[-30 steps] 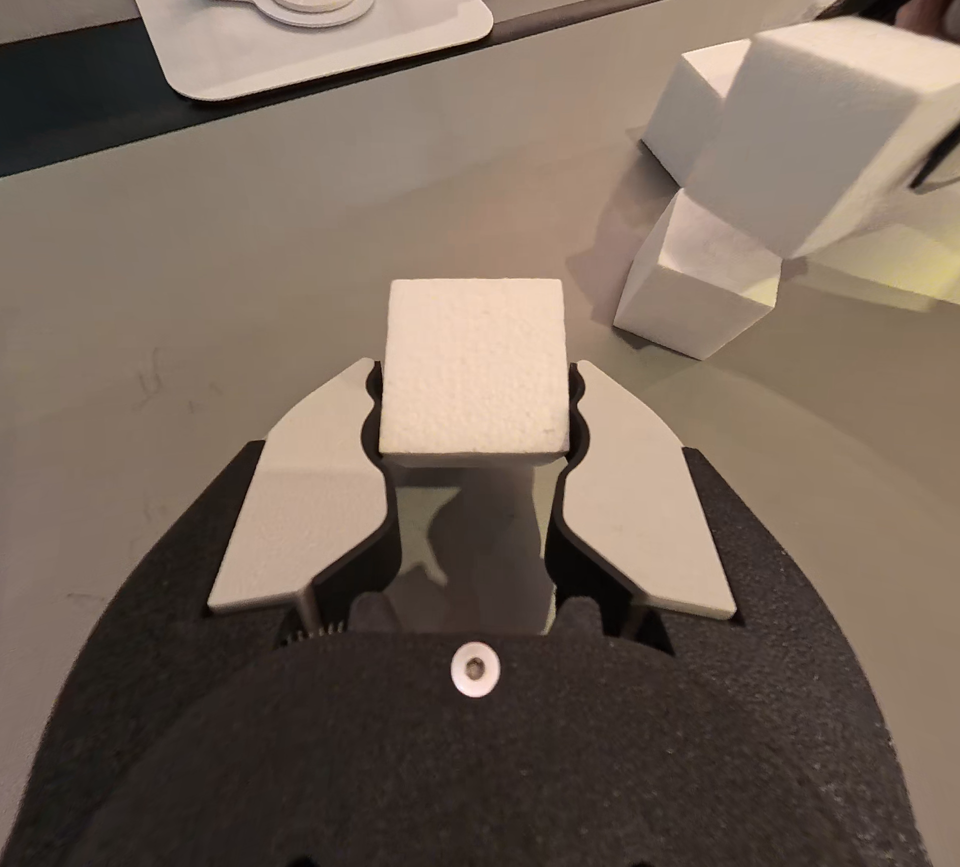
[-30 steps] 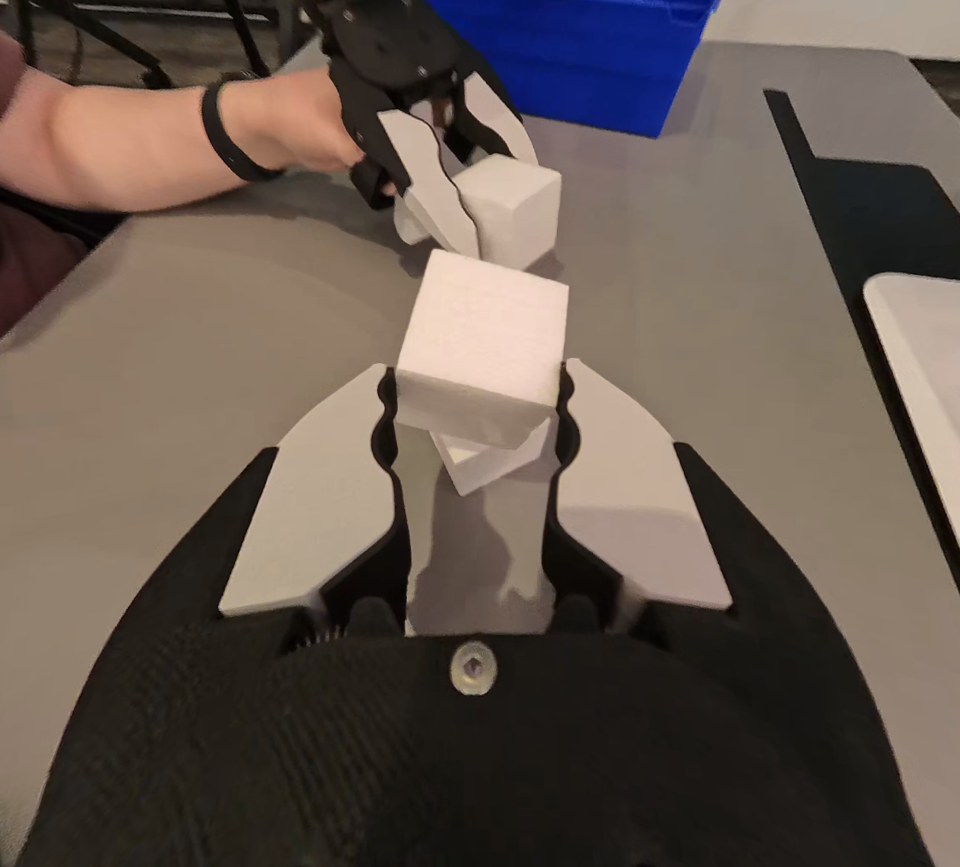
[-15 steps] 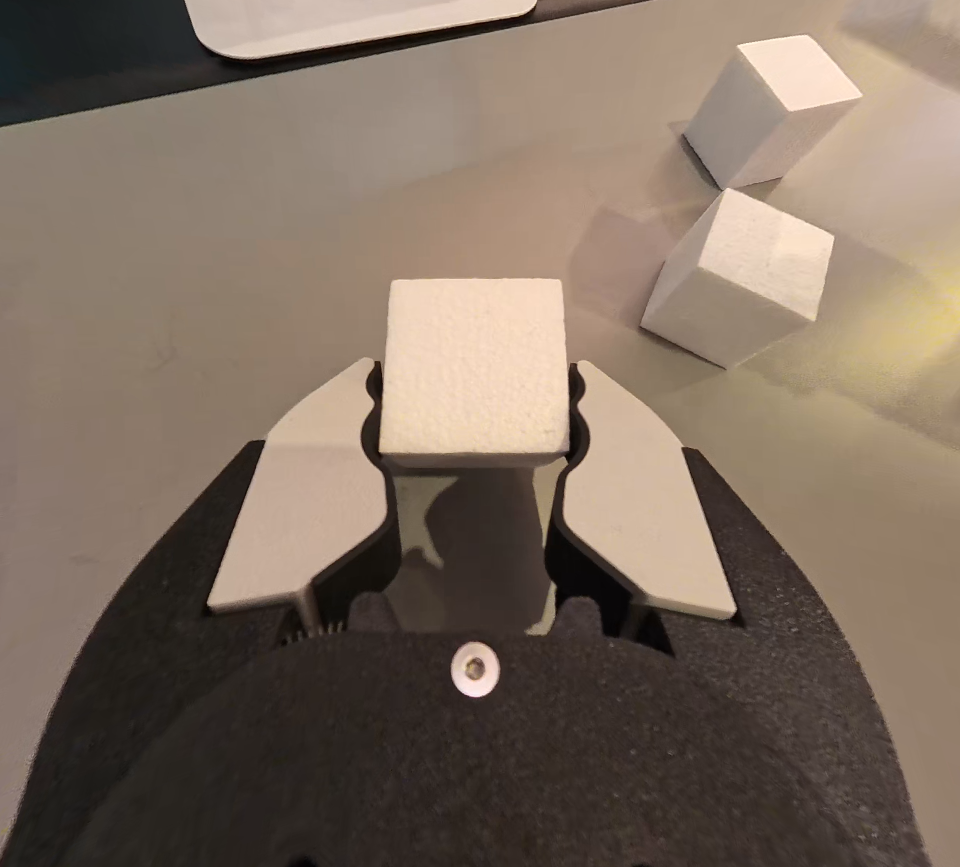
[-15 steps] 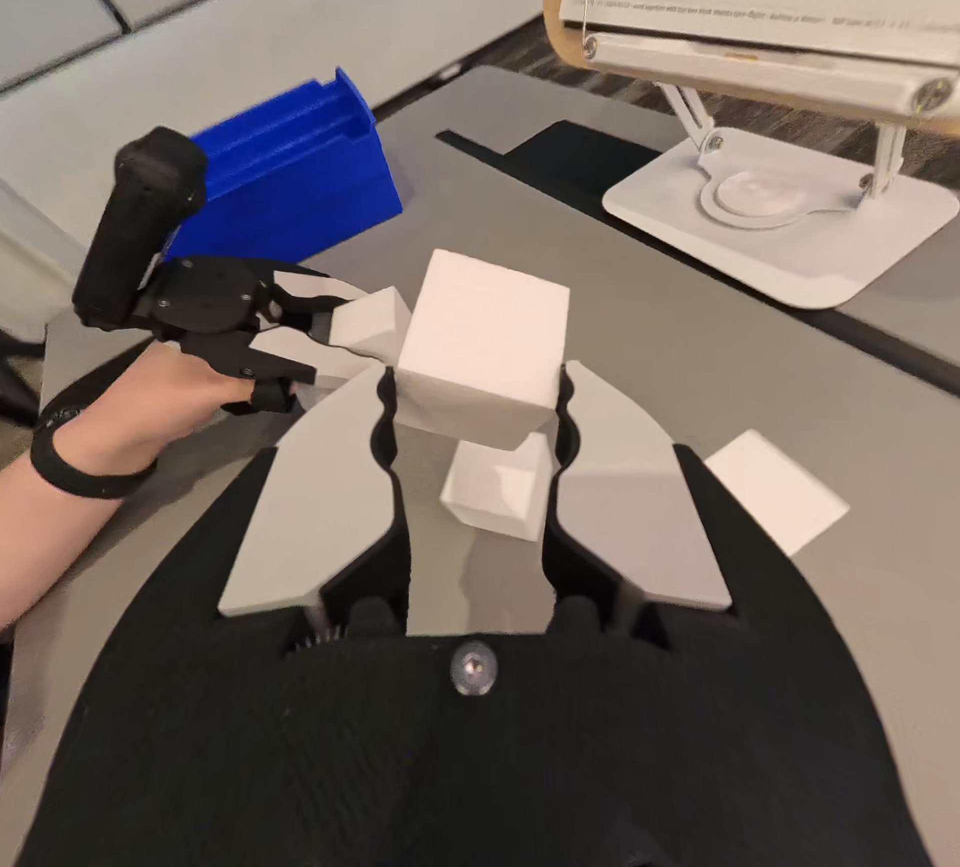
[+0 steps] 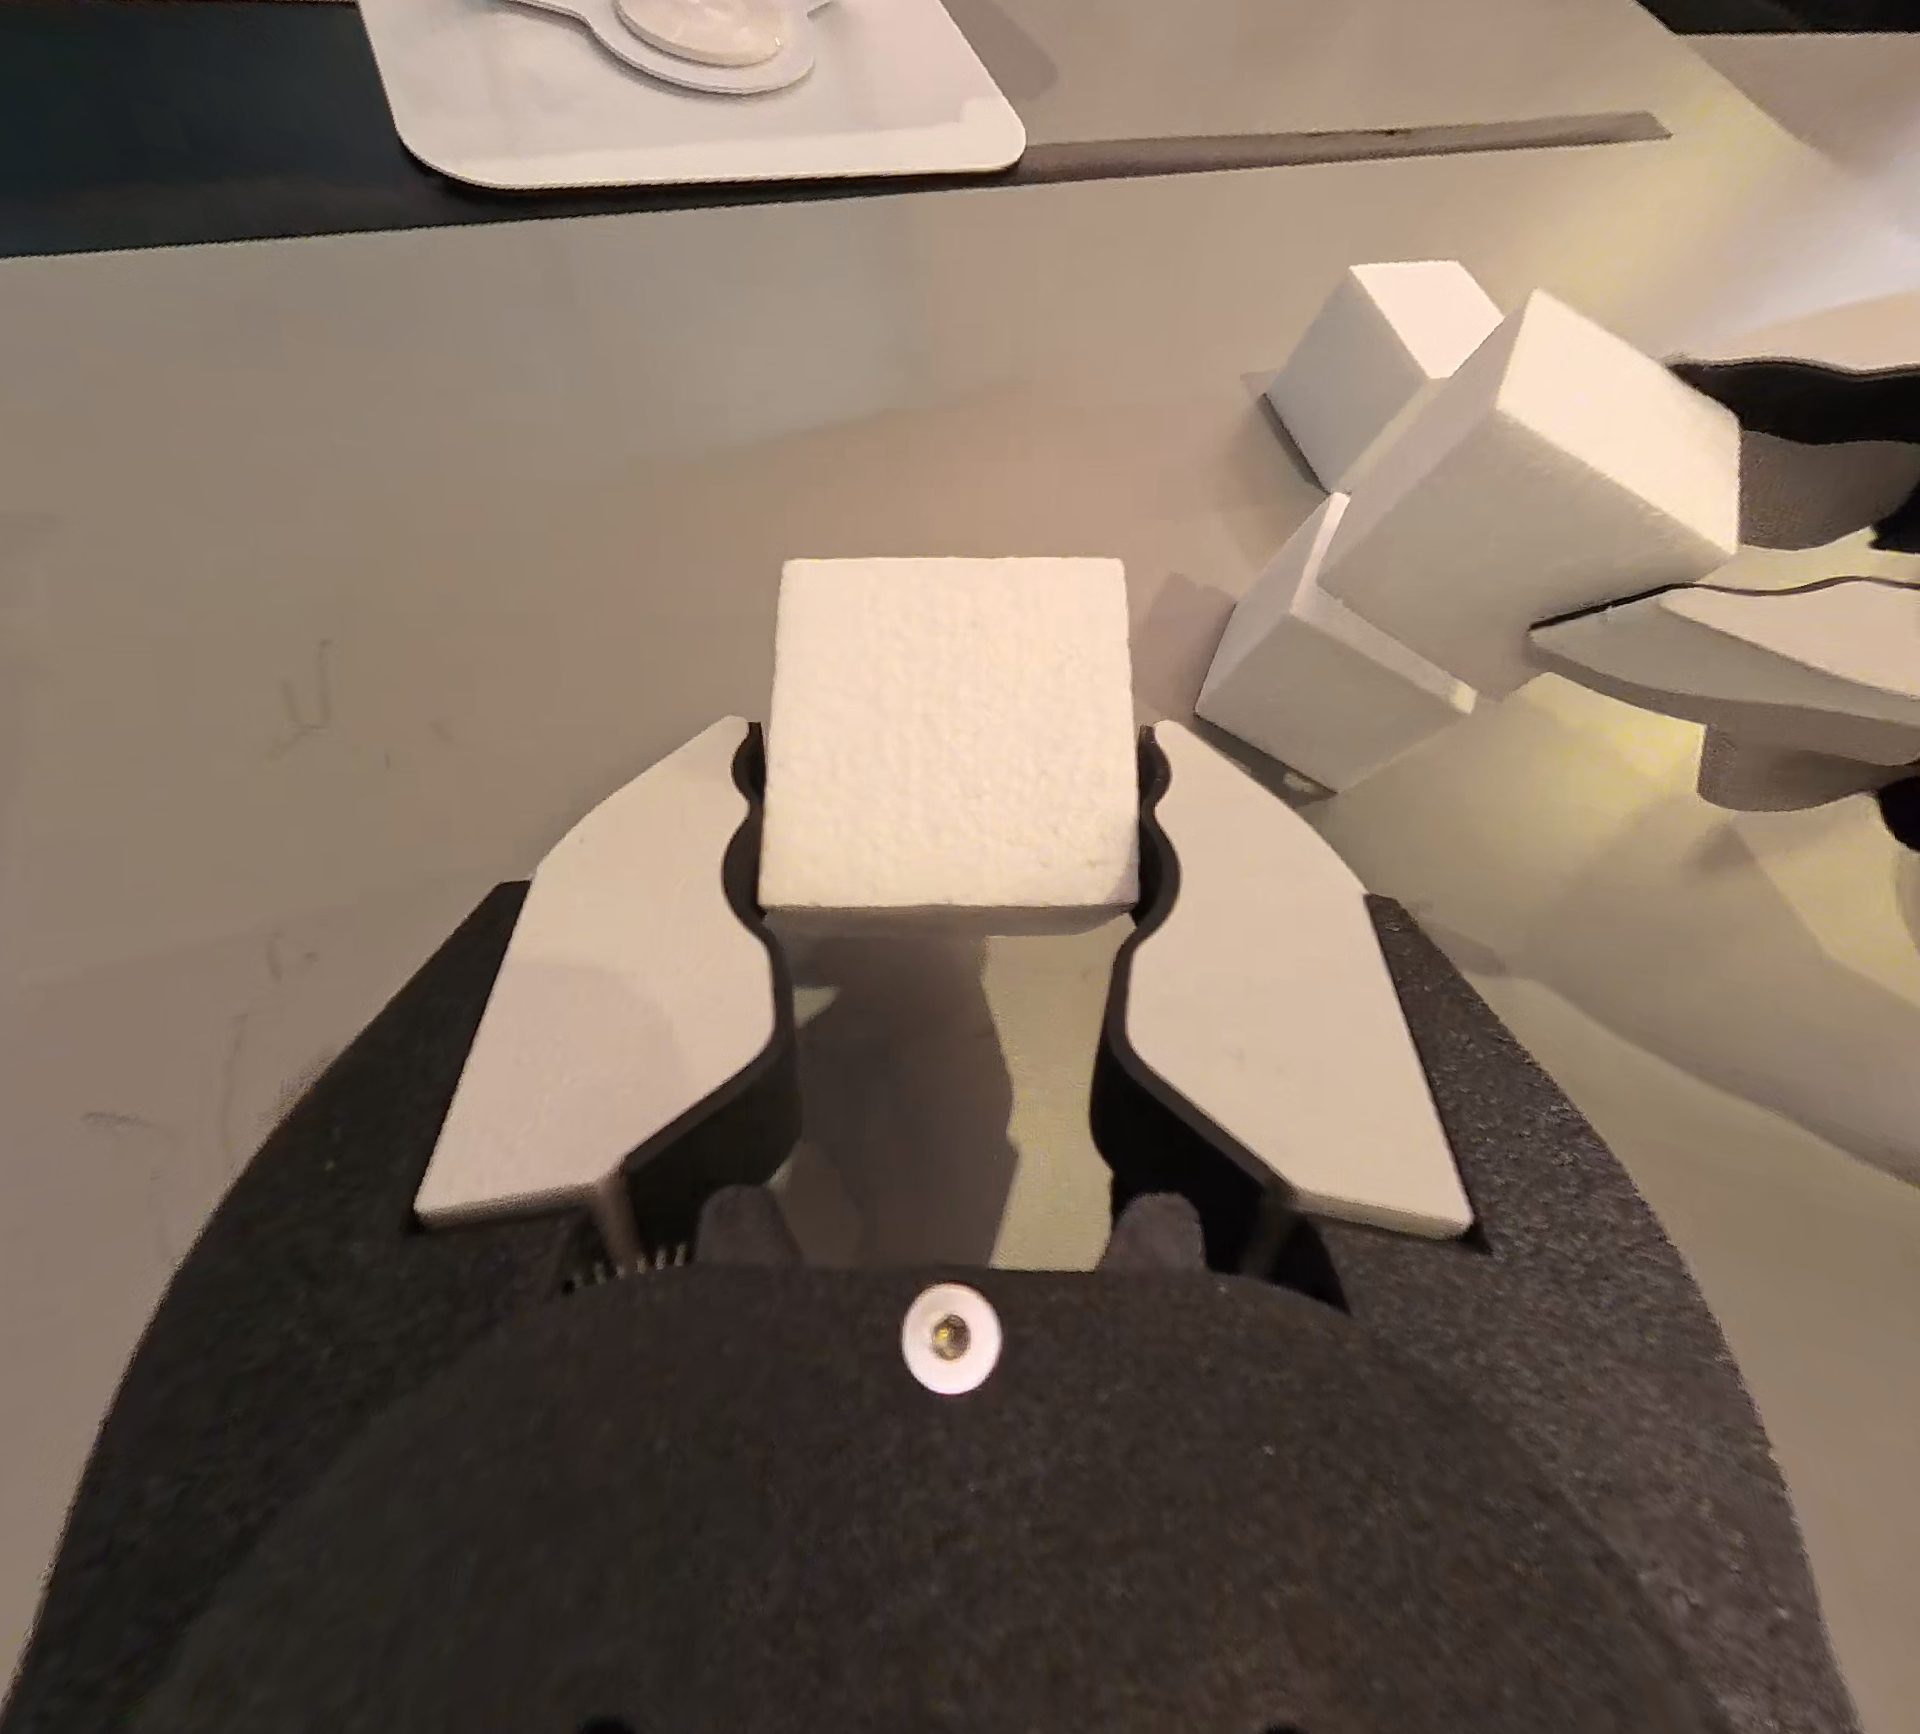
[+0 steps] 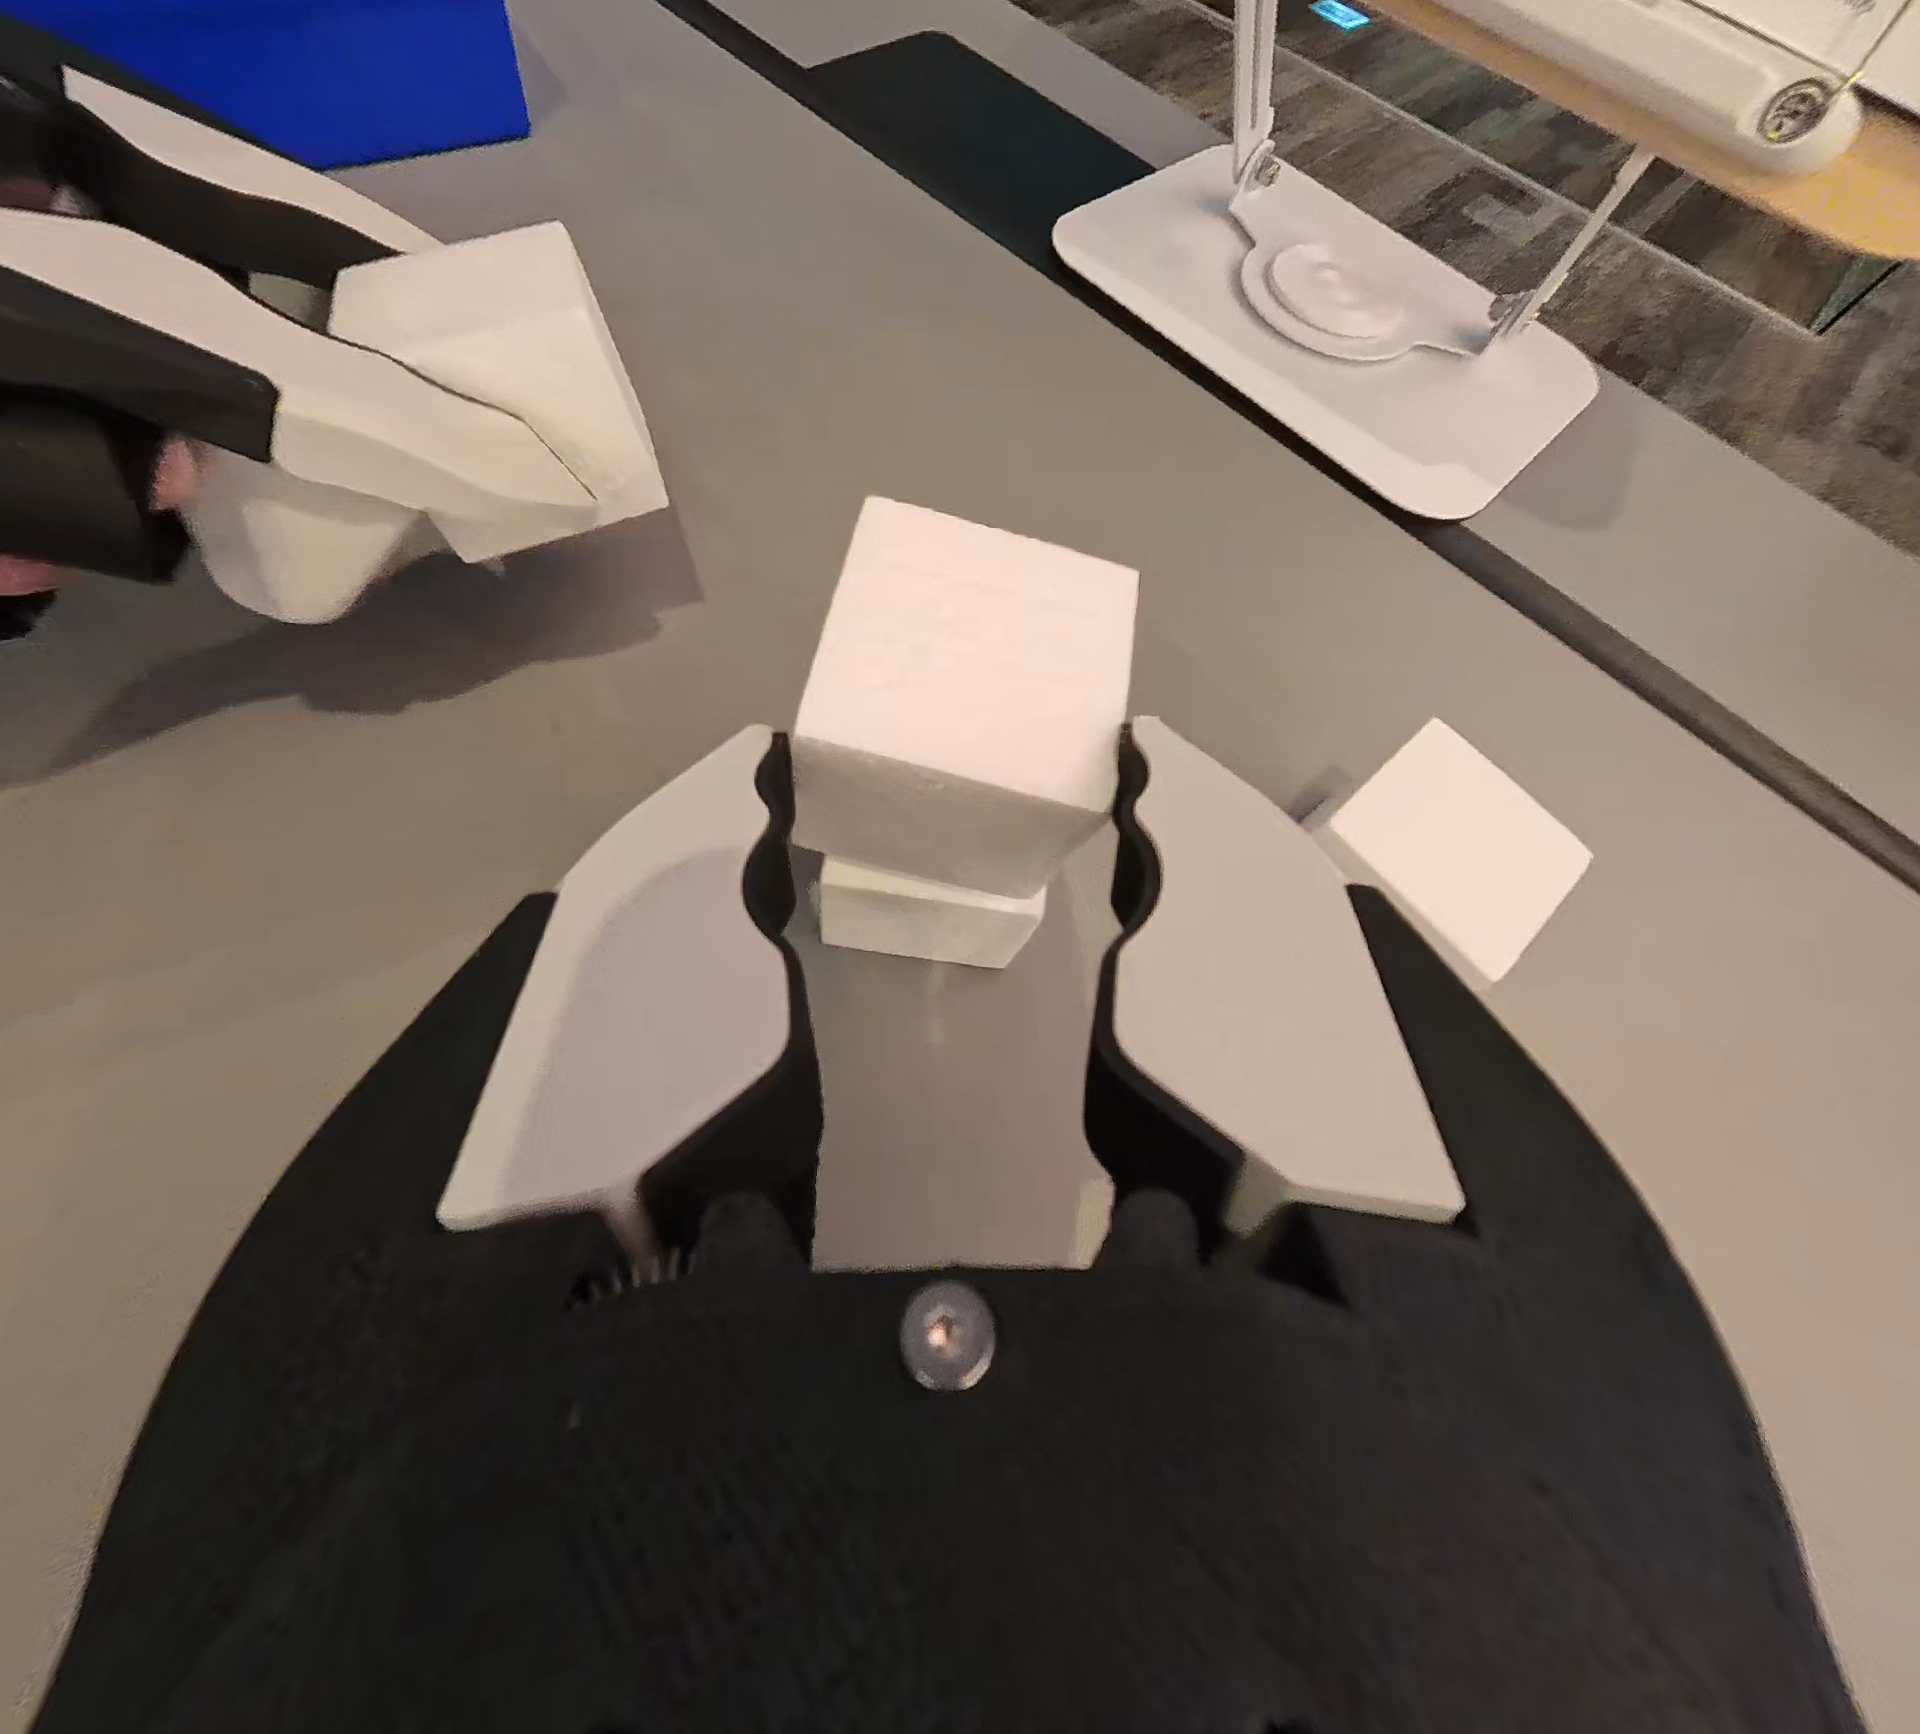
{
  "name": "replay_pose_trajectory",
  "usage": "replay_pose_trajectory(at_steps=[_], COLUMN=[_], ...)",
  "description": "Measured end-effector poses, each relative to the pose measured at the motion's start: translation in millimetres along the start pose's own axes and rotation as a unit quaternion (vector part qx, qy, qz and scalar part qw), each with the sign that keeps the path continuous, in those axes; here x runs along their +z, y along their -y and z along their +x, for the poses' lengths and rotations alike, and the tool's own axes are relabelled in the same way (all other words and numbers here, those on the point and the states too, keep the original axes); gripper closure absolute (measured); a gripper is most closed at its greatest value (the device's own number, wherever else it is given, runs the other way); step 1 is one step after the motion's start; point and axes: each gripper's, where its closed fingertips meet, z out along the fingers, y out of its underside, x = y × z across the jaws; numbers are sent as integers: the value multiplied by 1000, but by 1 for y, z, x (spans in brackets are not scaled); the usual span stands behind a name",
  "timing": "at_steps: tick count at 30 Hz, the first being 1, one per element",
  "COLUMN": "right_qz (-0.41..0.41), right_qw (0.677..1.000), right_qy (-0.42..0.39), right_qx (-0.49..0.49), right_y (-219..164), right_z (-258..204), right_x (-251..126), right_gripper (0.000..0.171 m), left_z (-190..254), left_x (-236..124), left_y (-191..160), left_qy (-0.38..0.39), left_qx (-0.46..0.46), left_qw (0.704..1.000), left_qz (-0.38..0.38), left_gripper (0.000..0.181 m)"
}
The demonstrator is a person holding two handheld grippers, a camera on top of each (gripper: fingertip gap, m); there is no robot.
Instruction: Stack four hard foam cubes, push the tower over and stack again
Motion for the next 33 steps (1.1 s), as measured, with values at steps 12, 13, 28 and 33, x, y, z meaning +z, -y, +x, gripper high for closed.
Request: replay_pose_trajectory(at_steps=[12, 13, 28, 33], right_qz=[-4, -2, 109, 134], right_qw=[1000, 1000, 990, 962], right_qy=[4, 4, -83, -184], right_qx=[-9, -15, 33, 152], right_y=[-8, -8, 26, -14], right_z=[1, 1, 159, 220], right_x=[4, 4, -61, -41], right_gripper=[111, 108, 111, 110], left_z=[13, 14, 128, 135], left_x=[-1, -2, -17, 5], left_y=[3, 5, 70, 69], left_qy=[-14, -14, -163, -145], left_qx=[34, 36, 174, 217], left_qw=[999, 999, 971, 965], left_qz=[4, 7, 25, -34], left_gripper=[114, 114, 114, 114])
